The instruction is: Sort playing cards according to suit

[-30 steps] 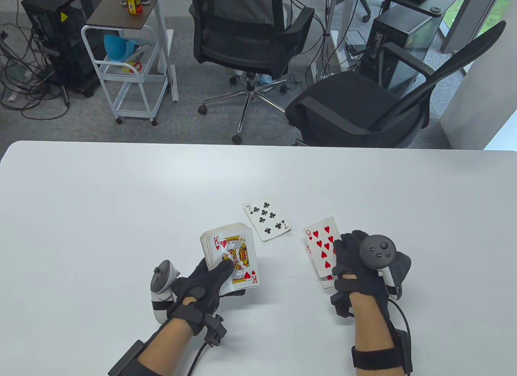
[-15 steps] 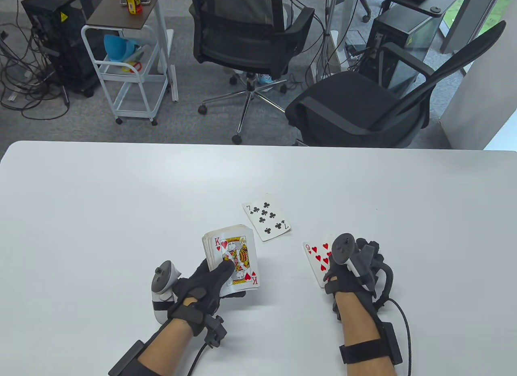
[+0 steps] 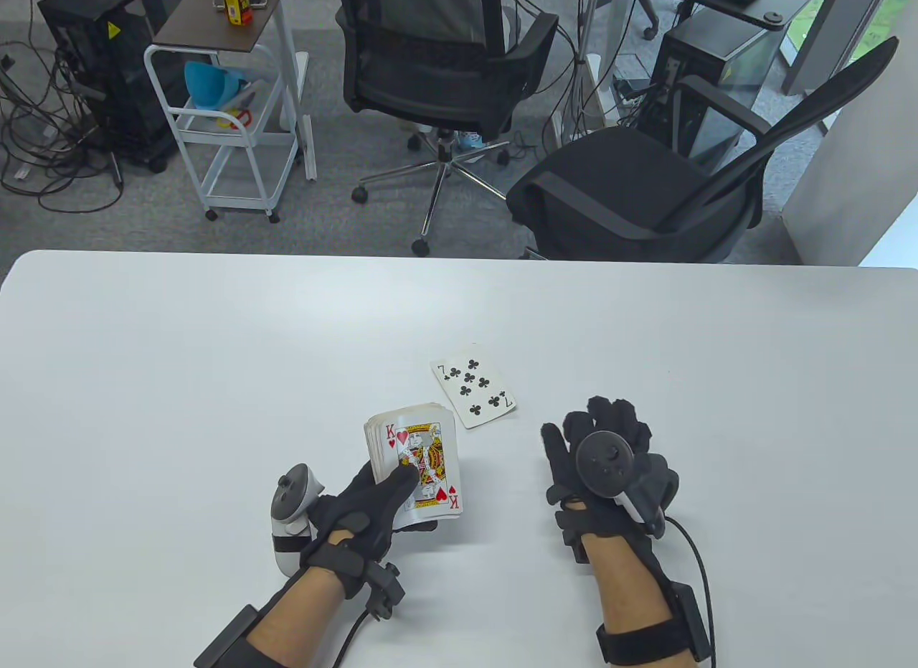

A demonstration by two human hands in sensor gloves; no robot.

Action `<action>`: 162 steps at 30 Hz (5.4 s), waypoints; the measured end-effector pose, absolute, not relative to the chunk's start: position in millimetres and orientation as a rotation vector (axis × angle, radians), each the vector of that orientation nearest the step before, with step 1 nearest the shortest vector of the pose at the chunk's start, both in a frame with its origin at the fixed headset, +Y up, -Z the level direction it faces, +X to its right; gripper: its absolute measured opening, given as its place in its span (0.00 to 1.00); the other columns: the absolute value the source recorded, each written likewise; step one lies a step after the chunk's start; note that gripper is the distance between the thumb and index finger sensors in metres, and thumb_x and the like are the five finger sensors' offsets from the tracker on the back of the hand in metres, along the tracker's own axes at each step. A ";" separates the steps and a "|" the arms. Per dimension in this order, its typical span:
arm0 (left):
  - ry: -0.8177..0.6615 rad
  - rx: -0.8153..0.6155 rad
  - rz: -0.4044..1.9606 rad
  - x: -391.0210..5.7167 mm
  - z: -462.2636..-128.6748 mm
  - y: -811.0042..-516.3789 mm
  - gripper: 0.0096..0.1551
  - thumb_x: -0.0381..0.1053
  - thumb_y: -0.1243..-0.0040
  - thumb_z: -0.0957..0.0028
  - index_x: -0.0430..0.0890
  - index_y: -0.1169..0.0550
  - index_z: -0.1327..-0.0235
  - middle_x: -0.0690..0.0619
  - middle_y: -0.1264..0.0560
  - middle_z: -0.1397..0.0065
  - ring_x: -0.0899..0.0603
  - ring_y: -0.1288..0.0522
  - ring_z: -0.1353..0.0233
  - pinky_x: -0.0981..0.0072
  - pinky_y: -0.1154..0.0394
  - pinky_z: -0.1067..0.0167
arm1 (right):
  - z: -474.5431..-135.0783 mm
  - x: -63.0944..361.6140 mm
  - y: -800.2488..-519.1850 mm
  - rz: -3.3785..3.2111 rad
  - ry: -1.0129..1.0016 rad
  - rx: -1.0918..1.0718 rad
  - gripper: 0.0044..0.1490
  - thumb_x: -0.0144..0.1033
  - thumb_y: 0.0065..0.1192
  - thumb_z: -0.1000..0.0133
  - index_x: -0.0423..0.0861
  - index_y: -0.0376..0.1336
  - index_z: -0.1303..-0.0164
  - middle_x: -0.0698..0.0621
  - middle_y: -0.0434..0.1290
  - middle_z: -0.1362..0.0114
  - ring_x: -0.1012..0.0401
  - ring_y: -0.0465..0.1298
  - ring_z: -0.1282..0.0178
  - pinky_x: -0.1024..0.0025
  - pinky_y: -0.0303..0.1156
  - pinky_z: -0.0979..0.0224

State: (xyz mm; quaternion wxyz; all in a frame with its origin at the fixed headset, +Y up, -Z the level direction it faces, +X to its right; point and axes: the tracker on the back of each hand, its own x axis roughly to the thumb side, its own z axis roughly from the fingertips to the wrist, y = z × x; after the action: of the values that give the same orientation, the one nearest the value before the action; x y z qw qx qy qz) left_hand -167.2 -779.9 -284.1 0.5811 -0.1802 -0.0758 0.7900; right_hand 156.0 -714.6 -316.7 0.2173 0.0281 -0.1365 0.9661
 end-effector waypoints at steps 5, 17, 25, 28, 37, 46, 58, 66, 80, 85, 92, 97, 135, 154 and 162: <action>-0.180 -0.422 1.836 -167.5 -284.2 -780.2 0.37 0.61 0.33 0.40 0.53 0.37 0.22 0.52 0.29 0.23 0.39 0.22 0.28 0.53 0.14 0.44 | -304.8 127.8 -707.3 2.439 -0.366 0.280 0.32 0.55 0.60 0.37 0.41 0.67 0.36 0.35 0.57 0.18 0.34 0.48 0.18 0.27 0.44 0.25; -0.189 -0.430 1.792 -167.3 -285.2 -779.6 0.38 0.56 0.29 0.41 0.54 0.37 0.23 0.53 0.29 0.23 0.40 0.22 0.28 0.53 0.14 0.43 | -285.1 84.1 -708.8 2.359 -0.353 0.416 0.37 0.58 0.60 0.39 0.40 0.63 0.32 0.36 0.57 0.19 0.34 0.51 0.19 0.28 0.47 0.25; -0.195 -0.430 1.806 -165.0 -284.8 -781.0 0.38 0.57 0.28 0.42 0.54 0.36 0.23 0.54 0.28 0.24 0.40 0.21 0.28 0.54 0.13 0.44 | -282.2 70.0 -717.5 2.331 -0.281 0.429 0.38 0.60 0.67 0.42 0.40 0.63 0.38 0.37 0.60 0.22 0.34 0.54 0.20 0.29 0.49 0.26; -0.178 -0.409 1.856 -167.4 -285.6 -779.4 0.39 0.59 0.29 0.42 0.54 0.36 0.23 0.54 0.28 0.24 0.40 0.21 0.29 0.54 0.13 0.45 | -282.3 67.0 -720.1 2.332 -0.258 0.437 0.37 0.59 0.71 0.43 0.41 0.63 0.40 0.38 0.61 0.23 0.34 0.56 0.20 0.29 0.49 0.26; -0.197 -0.440 1.889 -168.8 -285.4 -781.9 0.43 0.66 0.29 0.44 0.54 0.36 0.22 0.53 0.28 0.23 0.40 0.22 0.28 0.54 0.14 0.44 | -280.3 71.8 -715.1 2.249 -0.406 0.408 0.23 0.45 0.64 0.39 0.39 0.72 0.49 0.42 0.71 0.28 0.38 0.65 0.24 0.31 0.54 0.26; -0.175 -0.428 1.899 -170.7 -285.2 -782.1 0.39 0.63 0.32 0.41 0.54 0.36 0.23 0.53 0.28 0.23 0.40 0.22 0.28 0.54 0.14 0.44 | -290.9 101.7 -708.2 2.219 -0.447 0.278 0.25 0.43 0.66 0.39 0.40 0.70 0.40 0.40 0.68 0.26 0.37 0.64 0.23 0.31 0.54 0.26; -0.186 -0.424 1.911 -170.5 -286.2 -781.1 0.38 0.63 0.33 0.41 0.53 0.36 0.23 0.53 0.28 0.24 0.40 0.22 0.28 0.54 0.14 0.44 | -330.3 218.3 -738.7 2.406 -0.053 -0.257 0.23 0.42 0.62 0.36 0.43 0.69 0.35 0.33 0.55 0.18 0.32 0.48 0.19 0.26 0.41 0.27; -0.184 -0.430 1.908 -169.1 -285.5 -780.7 0.38 0.63 0.33 0.41 0.53 0.36 0.23 0.53 0.28 0.24 0.40 0.22 0.28 0.54 0.14 0.44 | -340.1 224.1 -765.5 2.672 0.104 -0.452 0.25 0.42 0.65 0.36 0.40 0.69 0.35 0.32 0.54 0.18 0.31 0.45 0.18 0.25 0.39 0.27; -0.188 -0.433 1.903 -169.4 -285.3 -779.8 0.38 0.63 0.33 0.40 0.53 0.37 0.22 0.53 0.28 0.23 0.40 0.22 0.28 0.54 0.14 0.44 | -330.1 194.9 -740.2 2.596 -0.119 -0.231 0.37 0.53 0.62 0.37 0.40 0.62 0.26 0.33 0.52 0.17 0.32 0.44 0.18 0.26 0.40 0.27; -0.176 -0.432 1.890 -170.0 -285.1 -780.4 0.38 0.62 0.33 0.40 0.53 0.37 0.23 0.53 0.28 0.23 0.39 0.22 0.28 0.54 0.14 0.44 | -322.3 168.6 -727.6 2.361 -0.102 -0.025 0.36 0.54 0.60 0.37 0.41 0.64 0.28 0.34 0.54 0.17 0.32 0.46 0.18 0.26 0.41 0.27; -0.168 -0.441 1.856 -169.0 -284.6 -780.5 0.38 0.60 0.32 0.40 0.53 0.37 0.22 0.52 0.29 0.23 0.39 0.22 0.28 0.54 0.14 0.44 | -303.4 112.2 -715.5 2.111 -0.089 0.309 0.34 0.54 0.60 0.37 0.40 0.65 0.31 0.34 0.56 0.18 0.33 0.49 0.19 0.27 0.45 0.26; -0.182 -0.480 1.816 -168.1 -284.9 -781.1 0.38 0.57 0.29 0.41 0.53 0.37 0.23 0.53 0.28 0.23 0.40 0.22 0.28 0.54 0.14 0.44 | -291.1 88.5 -714.3 2.200 -0.159 0.346 0.41 0.56 0.63 0.38 0.42 0.57 0.24 0.34 0.49 0.16 0.33 0.49 0.19 0.28 0.46 0.26; -0.098 -0.318 1.986 -213.2 -297.0 -765.2 0.38 0.61 0.32 0.40 0.54 0.37 0.22 0.54 0.29 0.23 0.40 0.22 0.28 0.54 0.14 0.44 | -303.5 77.3 -739.4 2.389 0.253 0.355 0.23 0.42 0.68 0.38 0.37 0.72 0.43 0.35 0.60 0.20 0.32 0.49 0.19 0.26 0.43 0.26; -0.126 -0.338 1.960 -206.4 -295.1 -765.0 0.38 0.61 0.32 0.40 0.53 0.37 0.22 0.53 0.29 0.23 0.40 0.22 0.28 0.54 0.14 0.44 | -284.3 24.9 -751.8 2.826 0.369 0.604 0.33 0.58 0.68 0.39 0.38 0.71 0.47 0.34 0.59 0.21 0.32 0.49 0.19 0.27 0.43 0.25; -0.153 -0.363 1.916 -198.7 -292.9 -765.9 0.37 0.62 0.34 0.39 0.54 0.37 0.22 0.53 0.29 0.23 0.40 0.23 0.28 0.54 0.14 0.44 | -299.5 80.4 -727.3 2.538 -0.032 0.372 0.32 0.56 0.61 0.37 0.39 0.71 0.43 0.34 0.61 0.21 0.32 0.52 0.20 0.28 0.47 0.26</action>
State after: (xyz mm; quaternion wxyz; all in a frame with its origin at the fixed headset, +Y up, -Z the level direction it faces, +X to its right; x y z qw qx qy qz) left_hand -198.7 -765.9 -292.9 0.5585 -0.1540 -0.0650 0.8125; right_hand 80.4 -727.3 -299.5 0.2843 0.1392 -0.0119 0.9485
